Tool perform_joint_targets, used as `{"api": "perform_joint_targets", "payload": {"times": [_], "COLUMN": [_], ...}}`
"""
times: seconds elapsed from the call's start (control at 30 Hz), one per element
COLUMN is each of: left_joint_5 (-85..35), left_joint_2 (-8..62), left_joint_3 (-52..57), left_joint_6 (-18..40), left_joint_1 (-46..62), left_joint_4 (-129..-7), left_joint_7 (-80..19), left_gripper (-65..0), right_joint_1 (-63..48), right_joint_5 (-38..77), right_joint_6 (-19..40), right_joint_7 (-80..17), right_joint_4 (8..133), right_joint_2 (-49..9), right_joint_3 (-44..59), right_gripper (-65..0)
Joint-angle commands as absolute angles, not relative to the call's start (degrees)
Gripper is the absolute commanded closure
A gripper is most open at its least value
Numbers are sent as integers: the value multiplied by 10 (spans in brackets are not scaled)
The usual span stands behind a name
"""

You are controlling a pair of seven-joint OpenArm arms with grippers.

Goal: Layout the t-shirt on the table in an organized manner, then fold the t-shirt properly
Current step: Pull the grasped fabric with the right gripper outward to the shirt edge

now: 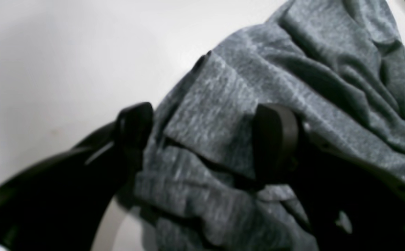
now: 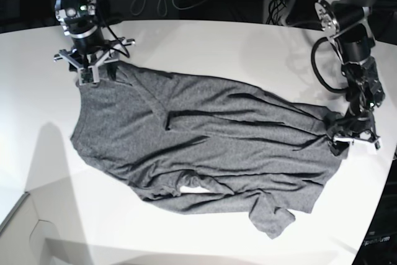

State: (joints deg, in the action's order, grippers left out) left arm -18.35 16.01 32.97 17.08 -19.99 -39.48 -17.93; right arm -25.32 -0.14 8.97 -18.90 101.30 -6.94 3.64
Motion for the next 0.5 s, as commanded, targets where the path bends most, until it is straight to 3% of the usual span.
{"api": "perform_joint_targets", "payload": {"times": [0.0,0.1,0.3,0.47], "left_joint_5": [-171,-171,-172,-172], "left_joint_2": [152,151,150,155], "left_joint_3": [326,325,325,328], "left_joint_6": [162,162,163,163], "left_joint_1": [-187,-182,-177,-176], "left_joint_4": [-382,-381,-381,-387], "left_joint_7": [-264,-264,-261,-264], "left_gripper": [-438,-357,0,0], "right_joint_1": [-255,-255,-265,-256], "right_joint_5": [0,0,0,0], "right_joint_6": [88,88,89,89], "right_joint_7": [-175,-175,-178,-175], "right_joint_4": [1032,1039,1039,1001], "right_joint_2": [-73,-75,-80,-80], "right_joint_3": [38,38,38,38], "right_gripper": [-288,-289,-341,-344]}}
